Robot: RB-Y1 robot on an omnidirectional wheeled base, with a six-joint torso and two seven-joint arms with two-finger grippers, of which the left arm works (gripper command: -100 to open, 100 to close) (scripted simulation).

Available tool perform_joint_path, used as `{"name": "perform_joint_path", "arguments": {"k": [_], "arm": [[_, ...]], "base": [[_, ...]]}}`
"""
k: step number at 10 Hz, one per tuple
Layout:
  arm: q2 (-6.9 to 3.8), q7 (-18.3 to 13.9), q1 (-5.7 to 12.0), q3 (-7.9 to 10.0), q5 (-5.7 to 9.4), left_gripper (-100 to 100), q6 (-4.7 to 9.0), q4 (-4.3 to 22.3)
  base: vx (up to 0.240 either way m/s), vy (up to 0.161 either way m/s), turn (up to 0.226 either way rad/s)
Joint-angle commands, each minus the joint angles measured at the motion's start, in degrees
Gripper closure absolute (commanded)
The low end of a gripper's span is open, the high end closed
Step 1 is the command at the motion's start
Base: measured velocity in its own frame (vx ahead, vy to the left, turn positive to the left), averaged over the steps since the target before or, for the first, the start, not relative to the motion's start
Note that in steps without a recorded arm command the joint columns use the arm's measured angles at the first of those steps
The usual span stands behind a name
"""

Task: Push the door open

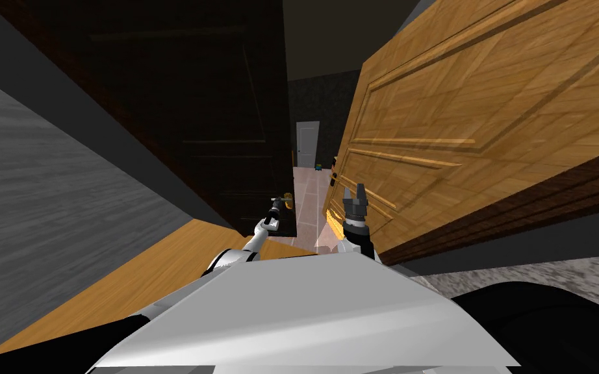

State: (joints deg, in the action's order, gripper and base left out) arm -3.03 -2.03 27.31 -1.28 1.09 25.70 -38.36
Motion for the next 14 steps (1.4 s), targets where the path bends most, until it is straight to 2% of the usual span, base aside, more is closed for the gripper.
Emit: {"name": "perform_joint_path", "arguments": {"k": [1, 4, 6, 8, 10, 11, 14], "arm": [[-1.34, 0.4, -0.11, 1.72, 0.49, 100, -0.3, -0.8], [-2.06, 0.9, -0.29, 3.46, 1.07, 100, -0.31, -0.8], [-2.06, 0.9, -0.29, 3.46, 1.07, 100, -0.31, -0.8], [-2.58, 1.4, -0.46, 5.22, 1.66, 100, -0.31, -0.7], [-2.58, 1.4, -0.46, 5.22, 1.66, 100, -0.31, -0.7], [-2.81, 1.6, -0.56, 6.24, 2.0, 100, -0.31, -0.7], [-3.07, 2.1, -0.72, 7.83, 2.53, 100, -0.31, -0.6]], "base": [[0.189, -0.164, 0.083], [0.15, -0.138, 0.069], [0.095, -0.06, 0.018], [0.126, -0.146, 0.085], [0.088, -0.074, 0.038], [0.108, -0.091, 0.04], [0.149, -0.136, 0.08]]}}
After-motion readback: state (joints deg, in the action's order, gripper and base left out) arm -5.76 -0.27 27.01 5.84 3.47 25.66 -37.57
